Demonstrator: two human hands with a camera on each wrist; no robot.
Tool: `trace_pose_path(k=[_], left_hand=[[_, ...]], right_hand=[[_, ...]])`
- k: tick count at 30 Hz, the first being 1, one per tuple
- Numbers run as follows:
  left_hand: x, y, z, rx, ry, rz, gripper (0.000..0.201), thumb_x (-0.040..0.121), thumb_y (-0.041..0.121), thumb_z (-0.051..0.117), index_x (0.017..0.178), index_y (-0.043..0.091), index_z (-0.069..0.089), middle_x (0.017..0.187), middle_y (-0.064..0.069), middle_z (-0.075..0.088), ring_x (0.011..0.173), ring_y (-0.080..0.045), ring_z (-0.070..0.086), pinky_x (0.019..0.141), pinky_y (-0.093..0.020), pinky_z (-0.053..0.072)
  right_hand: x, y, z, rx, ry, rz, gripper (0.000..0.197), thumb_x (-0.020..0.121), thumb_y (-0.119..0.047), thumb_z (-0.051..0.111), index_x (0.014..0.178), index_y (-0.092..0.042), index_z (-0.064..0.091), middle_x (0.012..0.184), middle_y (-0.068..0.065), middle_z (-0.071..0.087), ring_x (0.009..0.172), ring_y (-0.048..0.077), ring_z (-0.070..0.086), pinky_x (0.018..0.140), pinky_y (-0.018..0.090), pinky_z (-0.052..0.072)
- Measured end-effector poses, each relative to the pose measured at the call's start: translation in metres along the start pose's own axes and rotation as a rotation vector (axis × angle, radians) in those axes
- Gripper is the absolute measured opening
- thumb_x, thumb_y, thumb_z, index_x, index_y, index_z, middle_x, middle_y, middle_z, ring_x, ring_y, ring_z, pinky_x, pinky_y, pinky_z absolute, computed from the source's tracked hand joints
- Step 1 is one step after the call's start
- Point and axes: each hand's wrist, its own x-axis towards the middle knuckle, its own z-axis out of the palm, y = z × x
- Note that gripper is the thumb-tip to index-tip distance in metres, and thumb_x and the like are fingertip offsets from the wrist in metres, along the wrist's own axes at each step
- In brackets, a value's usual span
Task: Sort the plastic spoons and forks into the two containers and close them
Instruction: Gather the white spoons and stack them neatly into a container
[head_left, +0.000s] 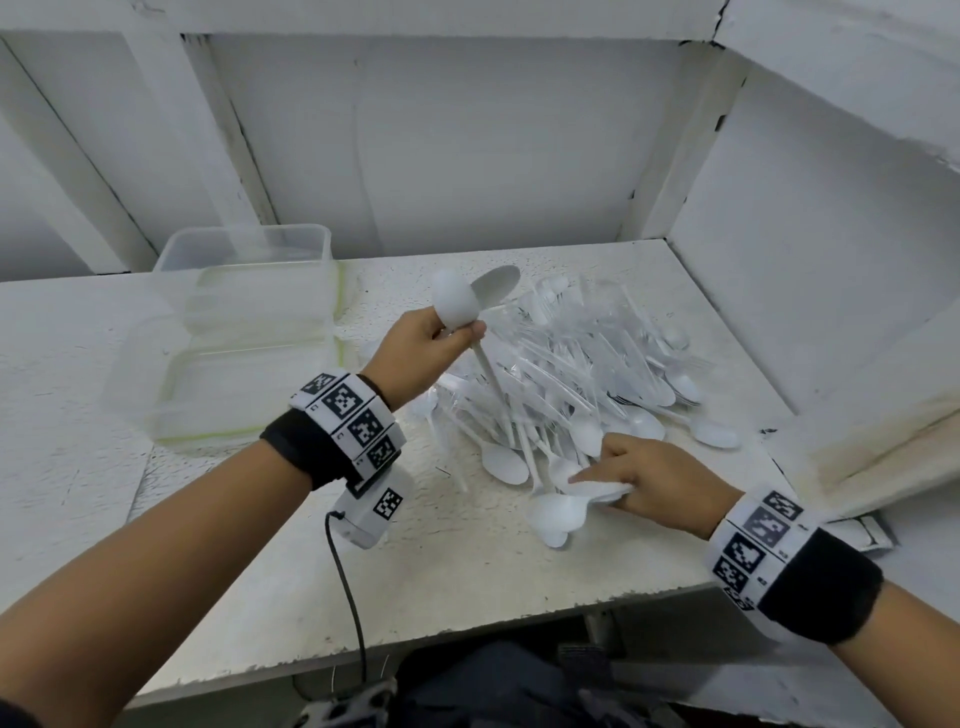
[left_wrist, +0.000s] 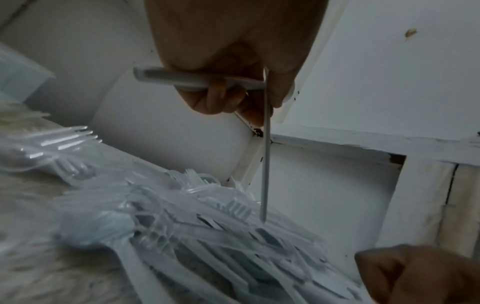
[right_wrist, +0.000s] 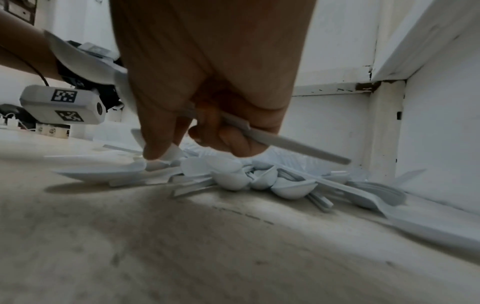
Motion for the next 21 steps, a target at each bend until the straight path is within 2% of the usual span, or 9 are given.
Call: trace_pose_path(k=[3,5,7,10,13,15,17,19,21], left_hand=[[-0.005,0.001,-0.001,0.096,-0.078,0.033,0.026,0.096,0.028,0.047,0.083,0.017,0.066,0.098,-0.009,0.069,0.095,-0.027,0.059,0.078,-0.025,0.043],[-0.01,0.003,-0.003,0.139,-0.12,0.044,0.031,0.099,0.028,0.041,0.079,0.02,0.064,0.09,0.003,0.066,0.088,-0.02,0.058,0.077,-0.027,0.042],[-0.014,0.003,-0.003,0.137,-0.135,0.051,0.027,0.099,0.028,0.039,0.081,0.021,0.057,0.076,0.01,0.059,0.075,-0.012,0.057,0.073,-0.029,0.041],[-0.019,0.002,0.001,0.122,-0.186,0.091,0.018,0.098,0.029,0.041,0.086,0.017,0.047,0.064,0.005,0.051,0.057,-0.013,0.054,0.063,-0.027,0.046],[-0.025,-0.003,0.011,0.35,-0.333,0.256,0.019,0.096,0.029,0.046,0.079,0.023,0.042,0.064,0.008,0.047,0.052,-0.006,0.043,0.05,-0.012,0.034],[-0.029,-0.006,0.022,0.498,-0.484,0.353,0.012,0.095,0.028,0.051,0.087,0.02,0.054,0.069,0.005,0.054,0.056,-0.008,0.045,0.055,-0.018,0.034],[-0.036,-0.007,0.034,0.653,-0.621,0.372,0.019,0.094,0.029,0.05,0.103,0.017,0.062,0.082,0.001,0.061,0.069,-0.013,0.05,0.064,-0.024,0.037],[-0.042,-0.008,0.046,0.781,-0.709,0.4,0.027,0.095,0.03,0.047,0.115,0.018,0.059,0.102,-0.002,0.062,0.087,-0.019,0.056,0.072,-0.027,0.042],[-0.046,-0.01,0.056,0.887,-0.765,0.408,0.034,0.095,0.03,0.045,0.127,0.02,0.052,0.116,-0.004,0.057,0.104,-0.023,0.056,0.08,-0.033,0.046]], right_hand=[[0.0,-0.003,-0.005,0.244,0.088,-0.057,0.02,0.078,-0.027,0.073,0.096,-0.037,0.072,0.077,-0.012,0.049,0.073,0.004,0.049,0.06,0.016,0.035],[0.001,-0.018,-0.019,0.449,0.212,-0.044,0.012,0.075,-0.034,0.073,0.077,-0.022,0.071,0.08,-0.019,0.054,0.067,0.001,0.049,0.06,0.01,0.037],[0.006,-0.026,-0.031,0.674,0.341,0.065,0.026,0.08,-0.024,0.066,0.076,0.001,0.063,0.063,-0.01,0.057,0.055,0.0,0.049,0.054,0.011,0.04],[0.021,-0.035,-0.051,0.839,0.541,0.232,0.026,0.09,-0.023,0.057,0.069,-0.01,0.052,0.037,-0.007,0.039,0.035,0.004,0.037,0.042,0.023,0.034],[0.041,-0.038,-0.062,0.894,0.63,0.264,0.024,0.096,-0.028,0.048,0.076,-0.015,0.047,0.044,-0.007,0.038,0.036,0.005,0.034,0.039,0.022,0.034],[0.053,-0.041,-0.067,0.848,0.625,0.285,0.023,0.098,-0.029,0.044,0.078,-0.018,0.048,0.057,-0.001,0.045,0.046,0.006,0.04,0.041,0.016,0.036],[0.063,-0.041,-0.07,0.801,0.58,0.286,0.024,0.099,-0.027,0.04,0.088,-0.013,0.055,0.071,0.002,0.056,0.057,0.009,0.051,0.048,0.011,0.043],[0.07,-0.039,-0.07,0.823,0.52,0.26,0.034,0.101,-0.024,0.035,0.106,0.002,0.056,0.08,0.005,0.065,0.063,0.008,0.062,0.058,0.015,0.052],[0.071,-0.039,-0.069,0.848,0.481,0.24,0.039,0.102,-0.024,0.03,0.114,0.007,0.052,0.079,0.008,0.067,0.064,0.01,0.067,0.065,0.024,0.057]])
